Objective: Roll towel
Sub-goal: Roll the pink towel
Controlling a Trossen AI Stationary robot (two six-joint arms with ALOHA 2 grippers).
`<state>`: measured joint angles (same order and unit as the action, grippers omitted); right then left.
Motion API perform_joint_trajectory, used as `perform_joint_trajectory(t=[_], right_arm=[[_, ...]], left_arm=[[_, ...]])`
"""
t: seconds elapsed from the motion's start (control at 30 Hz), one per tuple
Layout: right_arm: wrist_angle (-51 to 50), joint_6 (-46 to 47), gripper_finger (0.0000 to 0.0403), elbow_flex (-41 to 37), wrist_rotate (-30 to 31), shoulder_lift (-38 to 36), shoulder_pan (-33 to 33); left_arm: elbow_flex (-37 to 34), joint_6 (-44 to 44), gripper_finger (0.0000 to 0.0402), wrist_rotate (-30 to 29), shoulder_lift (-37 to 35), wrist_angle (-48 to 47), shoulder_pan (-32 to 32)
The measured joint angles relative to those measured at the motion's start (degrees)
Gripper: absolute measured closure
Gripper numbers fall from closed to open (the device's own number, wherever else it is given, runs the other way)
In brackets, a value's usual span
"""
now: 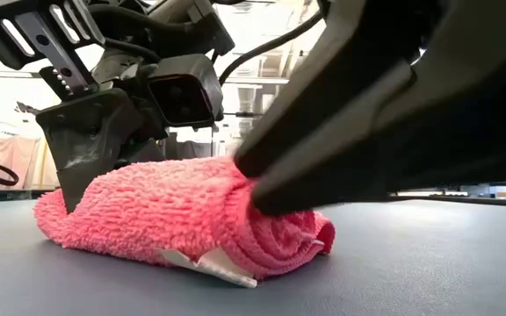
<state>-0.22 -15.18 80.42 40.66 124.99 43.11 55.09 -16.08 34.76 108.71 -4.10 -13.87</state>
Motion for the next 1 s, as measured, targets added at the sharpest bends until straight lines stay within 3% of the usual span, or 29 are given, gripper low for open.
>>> perform_joint_trajectory(t=[0.3, 0.4, 0.57, 0.67, 0.83, 1.0], right_arm=[[-2.7, 6.2, 0.0303, 0.0, -0.4, 0.0, -1.7], [-4.1, 10.9, 0.0321, 0.0, -0.4, 0.0, -2.2], [-4.6, 20.5, 0.0388, 0.0, -3.5, 0.0, -2.4], [-3.7, 25.0, 0.0389, 0.0, -3.9, 0.0, -1.8], [-0.3, 31.0, 0.0395, 0.0, 0.1, 0.0, 0.4], [-0.6, 43.5, 0.0396, -1.3, 6.8, -0.1, 2.0]], left_arm=[[0.0, 1.5, 0.0393, 2.9, 0.1, 1.5, 0.1], [-0.1, 3.5, 0.0367, 3.5, 0.1, 1.8, 0.0], [-0.1, 6.4, 0.0315, 5.6, 0.1, 1.7, 0.4], [-0.1, 8.6, 0.0296, 6.4, -0.3, 0.9, 0.9], [-0.1, 11.0, 0.0289, 6.3, -1.6, -0.5, 1.2], [-0.1, 13.7, 0.0293, 3.5, -4.1, -1.3, 0.9]])
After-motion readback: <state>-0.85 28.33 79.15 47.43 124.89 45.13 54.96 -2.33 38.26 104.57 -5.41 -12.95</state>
